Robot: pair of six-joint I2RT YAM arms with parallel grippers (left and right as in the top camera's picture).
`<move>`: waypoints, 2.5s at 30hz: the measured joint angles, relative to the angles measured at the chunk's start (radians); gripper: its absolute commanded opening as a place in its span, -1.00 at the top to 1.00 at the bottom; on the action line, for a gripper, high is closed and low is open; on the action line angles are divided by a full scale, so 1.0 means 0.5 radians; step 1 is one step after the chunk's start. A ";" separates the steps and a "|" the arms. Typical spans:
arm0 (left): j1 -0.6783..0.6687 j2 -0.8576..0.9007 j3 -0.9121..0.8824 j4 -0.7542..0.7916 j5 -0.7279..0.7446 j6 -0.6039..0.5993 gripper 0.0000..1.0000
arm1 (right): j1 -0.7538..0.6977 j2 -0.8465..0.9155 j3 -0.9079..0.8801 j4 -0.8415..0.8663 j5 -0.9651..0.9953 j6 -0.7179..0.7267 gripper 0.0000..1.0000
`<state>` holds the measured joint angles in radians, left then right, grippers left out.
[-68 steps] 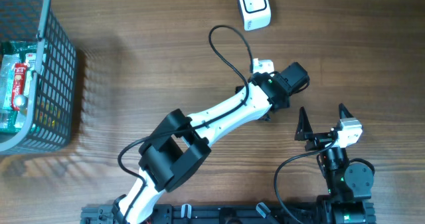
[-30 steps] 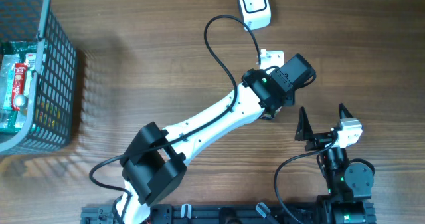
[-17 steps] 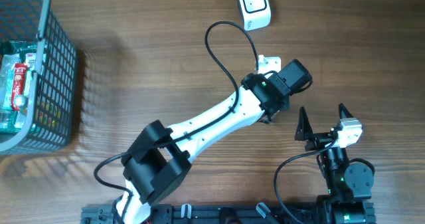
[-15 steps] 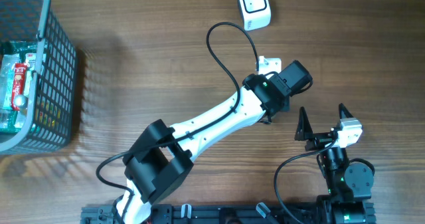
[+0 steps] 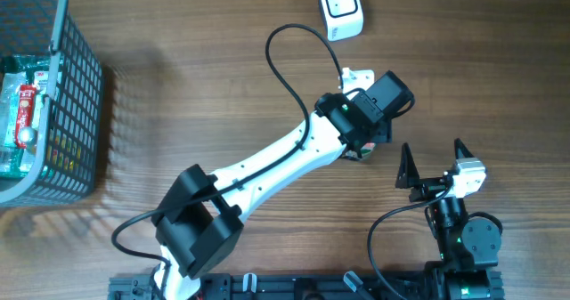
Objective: Scan the item barcode
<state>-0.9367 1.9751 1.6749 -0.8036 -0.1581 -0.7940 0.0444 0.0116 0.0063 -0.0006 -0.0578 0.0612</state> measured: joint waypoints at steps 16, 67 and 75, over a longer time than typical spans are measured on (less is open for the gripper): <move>-0.028 0.150 -0.001 -0.014 0.005 0.010 0.31 | 0.000 0.000 0.000 0.000 0.000 0.000 -0.98; 0.745 -0.287 -1.037 0.471 0.575 -0.084 0.43 | 0.000 0.000 0.000 0.000 0.000 0.000 -0.99; 0.662 -0.204 -1.041 0.474 0.581 -0.094 0.60 | 0.000 0.000 -0.001 0.000 0.000 0.000 -0.99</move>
<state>-0.6056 1.8732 1.1545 -0.5667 0.1326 -0.8410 0.0444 0.0116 0.0059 -0.0006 -0.0578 0.0612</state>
